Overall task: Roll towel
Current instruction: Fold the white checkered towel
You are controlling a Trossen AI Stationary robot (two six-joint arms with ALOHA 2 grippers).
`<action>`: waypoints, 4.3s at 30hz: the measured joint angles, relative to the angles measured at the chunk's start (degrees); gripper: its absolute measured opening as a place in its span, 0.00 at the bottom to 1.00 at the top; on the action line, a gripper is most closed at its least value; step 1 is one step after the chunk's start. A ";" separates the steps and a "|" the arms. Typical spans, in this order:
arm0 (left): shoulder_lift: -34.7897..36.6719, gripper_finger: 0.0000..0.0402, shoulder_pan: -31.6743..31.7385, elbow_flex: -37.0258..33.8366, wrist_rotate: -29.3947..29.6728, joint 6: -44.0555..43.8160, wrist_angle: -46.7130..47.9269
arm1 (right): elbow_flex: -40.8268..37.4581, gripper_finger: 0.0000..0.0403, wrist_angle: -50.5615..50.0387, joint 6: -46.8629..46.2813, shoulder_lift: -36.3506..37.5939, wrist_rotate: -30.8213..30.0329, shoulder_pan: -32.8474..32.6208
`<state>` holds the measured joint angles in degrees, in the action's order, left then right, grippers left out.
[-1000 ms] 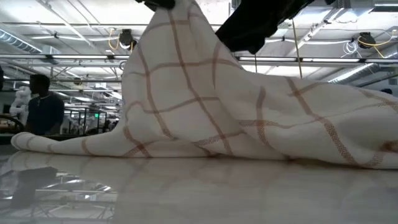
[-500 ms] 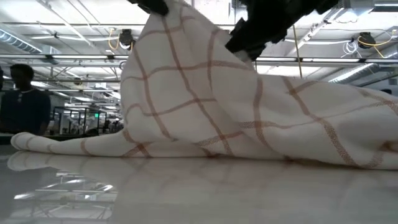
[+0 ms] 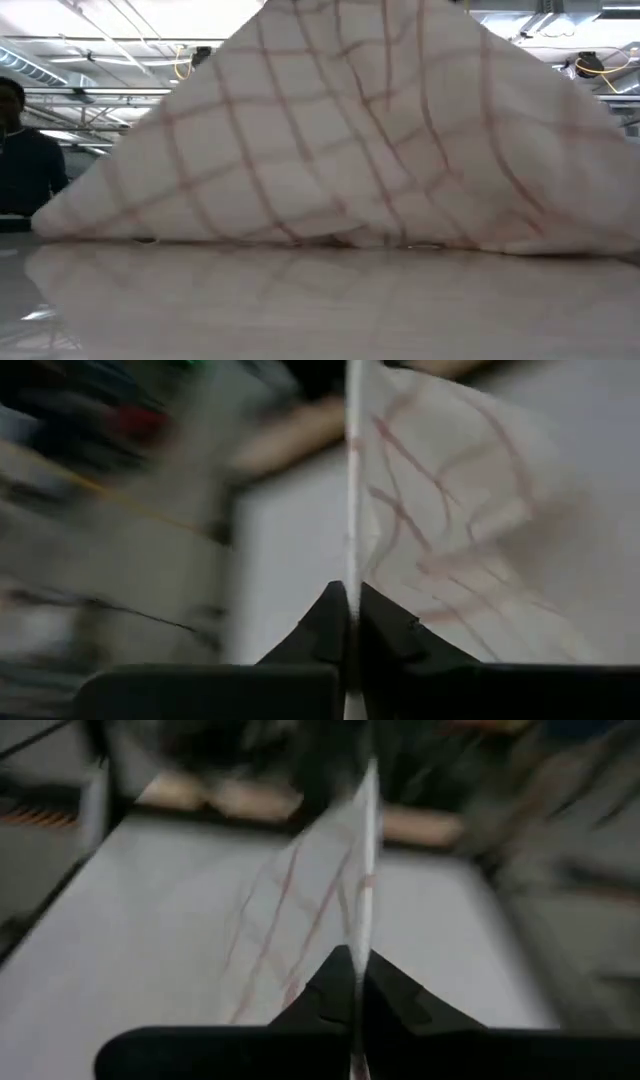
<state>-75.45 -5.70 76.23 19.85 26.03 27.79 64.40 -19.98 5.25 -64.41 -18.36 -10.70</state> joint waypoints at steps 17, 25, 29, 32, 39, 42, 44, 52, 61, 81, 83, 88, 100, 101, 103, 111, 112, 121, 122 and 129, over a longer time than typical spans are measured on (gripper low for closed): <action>6.73 0.04 2.44 0.11 2.21 6.80 -18.02 | 33.38 0.00 -17.66 6.36 -4.99 5.84 10.57; 7.64 0.04 -2.35 0.07 -1.22 -1.54 -5.46 | 34.03 0.00 -31.52 -7.40 -7.94 11.96 4.00; 7.57 0.04 -4.85 0.07 -6.31 -7.84 1.98 | 34.01 0.00 -35.99 -12.70 -9.97 12.35 -1.29; 7.13 0.04 -6.64 0.09 -8.98 -12.56 7.24 | 34.01 0.00 -36.79 -15.51 -11.75 12.11 -5.36; 5.96 0.04 -10.62 -1.68 -15.89 -22.49 11.17 | 34.01 0.00 -37.53 -21.07 -18.10 11.34 -14.41; 4.00 0.04 -12.26 -1.74 -19.26 -25.43 11.35 | 34.01 0.00 -38.00 -24.10 -21.59 10.65 -17.96; 2.73 0.05 -13.48 -1.81 -19.59 -27.28 12.29 | 34.01 0.00 -37.88 -26.27 -24.35 8.03 -20.07; -2.31 0.23 -16.74 -1.90 -22.91 -27.58 14.21 | 34.01 0.00 -32.96 -34.66 -37.73 0.24 -25.29; -3.08 0.52 -16.92 -1.86 -7.16 -32.00 16.98 | 33.98 0.00 -25.54 -38.65 -48.11 5.71 -27.35; -12.99 0.55 18.67 -23.90 -3.77 -37.72 -1.04 | 33.96 0.06 -24.29 -37.80 -49.94 -6.02 -30.66; -14.23 0.55 21.62 -24.98 -6.71 -37.65 -1.77 | 33.96 0.10 -25.06 -37.11 -49.94 -6.14 -30.58; -16.33 0.55 25.59 -26.58 -12.53 -36.20 -7.34 | 33.96 0.21 -27.78 -36.78 -49.94 -7.68 -30.04; -22.11 0.52 25.51 -26.79 -12.55 -35.77 -12.31 | 33.96 0.42 -42.60 -38.31 -49.94 -18.92 -28.50; -22.85 0.50 25.51 -26.78 -12.34 -36.22 -12.47 | 33.96 0.42 -43.92 -38.89 -49.94 -19.85 -28.29; -23.64 0.47 25.49 -26.60 -12.39 -36.21 -13.05 | 33.96 0.43 -46.30 -39.90 -49.94 -21.74 -27.94; -24.15 0.10 22.82 -26.57 -11.40 -35.59 -13.35 | 33.96 0.42 -51.64 -38.73 -49.89 -32.34 -25.61; -23.82 0.05 22.47 -26.65 -10.75 -35.11 -13.09 | 33.96 0.41 -52.04 -37.91 -49.83 -33.30 -24.90; -14.98 0.01 17.58 -26.69 -5.66 -29.68 -11.50 | 27.77 0.36 -45.65 -32.92 -49.59 -31.37 -14.13; -13.44 0.01 16.96 -26.69 -4.63 -29.50 -11.05 | 25.57 0.35 -42.26 -31.75 -49.61 -29.88 -12.86; -1.40 0.01 15.90 -26.69 7.33 -26.96 -8.48 | 17.05 0.35 -16.39 -10.69 -49.45 -22.82 -3.90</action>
<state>-76.85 10.20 49.54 27.18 -0.93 19.31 81.45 -36.37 -5.44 -113.86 -41.18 -14.61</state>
